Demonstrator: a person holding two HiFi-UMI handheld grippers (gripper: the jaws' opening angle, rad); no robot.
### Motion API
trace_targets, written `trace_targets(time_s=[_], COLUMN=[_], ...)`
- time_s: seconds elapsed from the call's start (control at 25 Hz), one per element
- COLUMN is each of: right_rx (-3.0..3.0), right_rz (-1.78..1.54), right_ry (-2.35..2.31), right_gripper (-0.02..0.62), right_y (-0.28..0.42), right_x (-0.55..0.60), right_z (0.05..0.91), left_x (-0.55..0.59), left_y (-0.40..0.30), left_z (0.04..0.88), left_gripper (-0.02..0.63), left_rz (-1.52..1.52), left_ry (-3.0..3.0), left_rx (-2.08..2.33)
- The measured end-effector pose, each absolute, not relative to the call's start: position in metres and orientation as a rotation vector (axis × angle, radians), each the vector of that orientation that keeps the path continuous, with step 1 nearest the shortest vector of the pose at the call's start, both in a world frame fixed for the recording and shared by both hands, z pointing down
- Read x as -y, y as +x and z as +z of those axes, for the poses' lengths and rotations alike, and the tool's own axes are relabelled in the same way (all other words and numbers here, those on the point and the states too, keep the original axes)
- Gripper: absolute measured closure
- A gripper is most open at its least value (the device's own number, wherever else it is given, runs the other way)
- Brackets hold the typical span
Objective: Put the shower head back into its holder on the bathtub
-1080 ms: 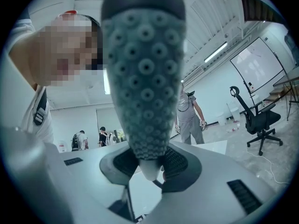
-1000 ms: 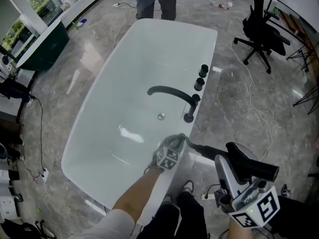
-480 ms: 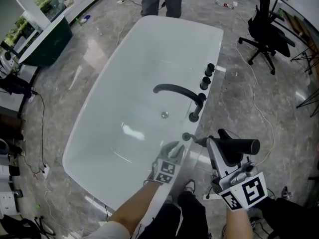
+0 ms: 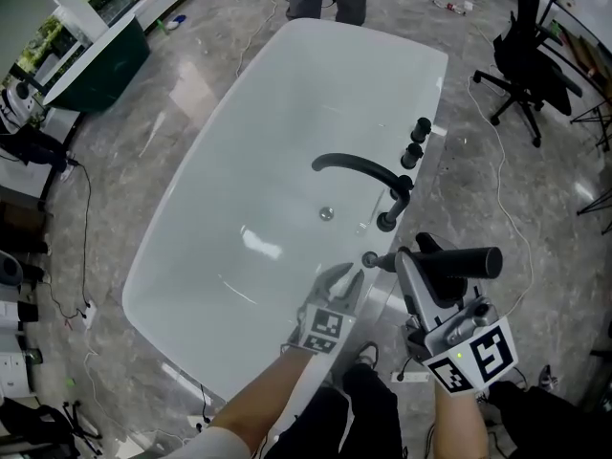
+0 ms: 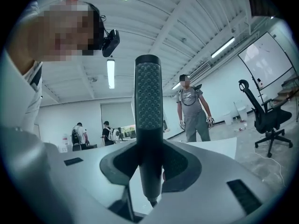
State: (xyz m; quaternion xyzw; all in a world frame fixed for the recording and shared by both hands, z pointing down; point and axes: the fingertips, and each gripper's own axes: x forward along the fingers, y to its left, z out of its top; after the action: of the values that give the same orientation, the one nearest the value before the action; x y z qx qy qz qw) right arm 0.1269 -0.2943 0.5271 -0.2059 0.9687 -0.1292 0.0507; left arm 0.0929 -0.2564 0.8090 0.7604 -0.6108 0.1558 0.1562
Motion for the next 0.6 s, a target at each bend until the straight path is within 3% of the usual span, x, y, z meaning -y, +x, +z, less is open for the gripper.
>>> trace_targets(time_s=[0.6], right_rx=[-3.179], right_rz=[-0.354], right_ry=[-0.78], right_gripper=[0.468], right_y=[0.118], right_x=[0.314], right_z=[0.656], left_x=[0.252], left_y=[0.095], left_z=[0.813], left_gripper=[0.525], left_rz=[0.447], left_ry=[2.17], left_rx=[1.753])
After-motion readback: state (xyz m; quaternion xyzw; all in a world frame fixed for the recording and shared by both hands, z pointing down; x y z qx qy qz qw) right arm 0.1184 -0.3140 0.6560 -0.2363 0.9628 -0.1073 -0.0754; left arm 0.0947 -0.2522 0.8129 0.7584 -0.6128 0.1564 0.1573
